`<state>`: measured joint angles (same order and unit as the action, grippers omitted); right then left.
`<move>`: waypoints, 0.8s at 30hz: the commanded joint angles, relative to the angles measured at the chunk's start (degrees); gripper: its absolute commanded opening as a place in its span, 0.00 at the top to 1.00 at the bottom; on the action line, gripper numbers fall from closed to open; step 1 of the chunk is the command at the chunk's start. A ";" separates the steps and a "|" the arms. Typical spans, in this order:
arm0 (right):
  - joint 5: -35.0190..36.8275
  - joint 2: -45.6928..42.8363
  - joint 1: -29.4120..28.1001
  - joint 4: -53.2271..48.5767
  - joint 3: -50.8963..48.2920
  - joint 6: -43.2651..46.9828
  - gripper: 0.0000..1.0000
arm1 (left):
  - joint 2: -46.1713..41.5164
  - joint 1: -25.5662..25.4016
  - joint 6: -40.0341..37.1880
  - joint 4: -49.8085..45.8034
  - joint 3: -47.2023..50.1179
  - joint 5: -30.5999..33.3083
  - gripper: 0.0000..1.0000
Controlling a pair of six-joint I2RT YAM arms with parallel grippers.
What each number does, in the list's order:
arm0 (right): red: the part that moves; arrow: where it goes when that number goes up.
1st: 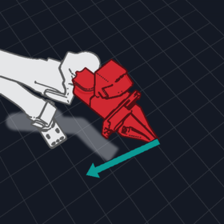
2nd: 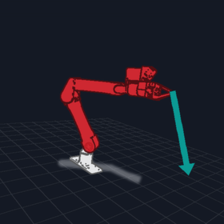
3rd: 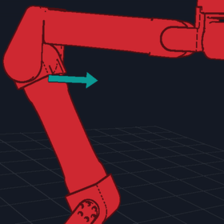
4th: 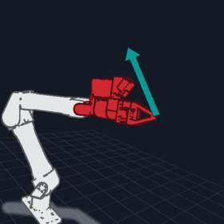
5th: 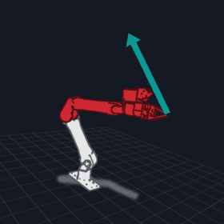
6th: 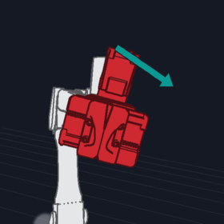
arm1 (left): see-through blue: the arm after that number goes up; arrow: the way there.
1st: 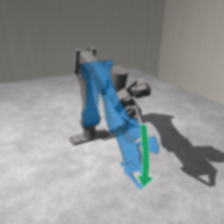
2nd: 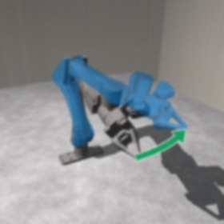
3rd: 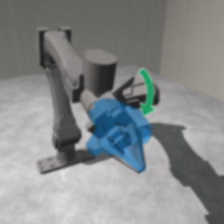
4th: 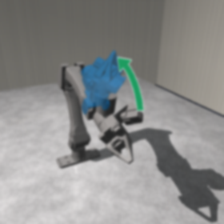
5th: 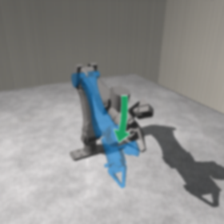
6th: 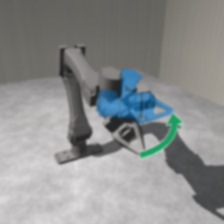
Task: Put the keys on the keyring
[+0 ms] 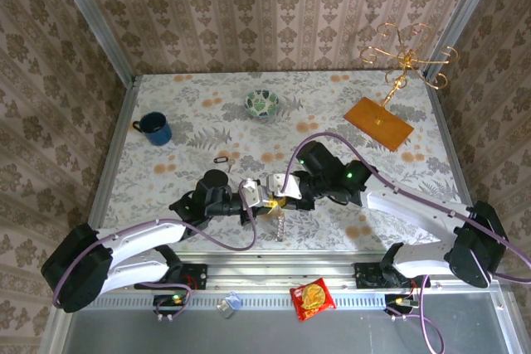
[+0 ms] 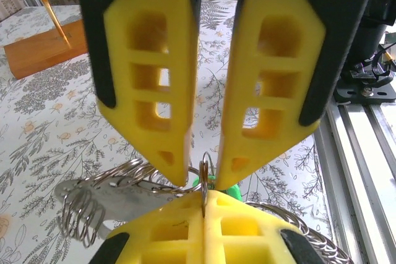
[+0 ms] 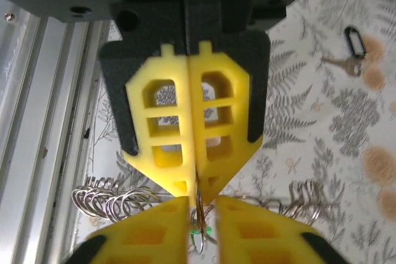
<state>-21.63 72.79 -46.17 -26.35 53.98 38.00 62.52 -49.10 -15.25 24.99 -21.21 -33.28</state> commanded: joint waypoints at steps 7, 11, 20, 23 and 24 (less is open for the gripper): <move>-3.60 -7.84 4.25 7.19 -8.77 -8.87 0.73 | -0.95 0.04 0.86 4.51 0.77 -1.00 1.00; -4.29 -7.35 4.26 8.14 -9.68 -9.82 0.73 | -0.91 -0.03 1.09 4.99 0.91 -1.00 1.00; -5.27 -4.53 4.27 9.86 -9.16 -9.75 0.73 | -0.74 0.01 1.35 5.24 0.83 -1.08 1.00; -5.66 -4.15 4.29 9.79 -8.98 -9.71 0.77 | -0.73 0.02 1.31 5.32 0.89 -1.09 1.00; -5.78 -4.15 4.27 9.74 -8.98 -9.73 0.80 | -0.73 -0.03 1.31 5.33 0.92 -1.10 1.00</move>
<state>-25.63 68.47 -41.89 -17.74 44.69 28.47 62.52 -49.10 -15.00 27.44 -20.78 -33.26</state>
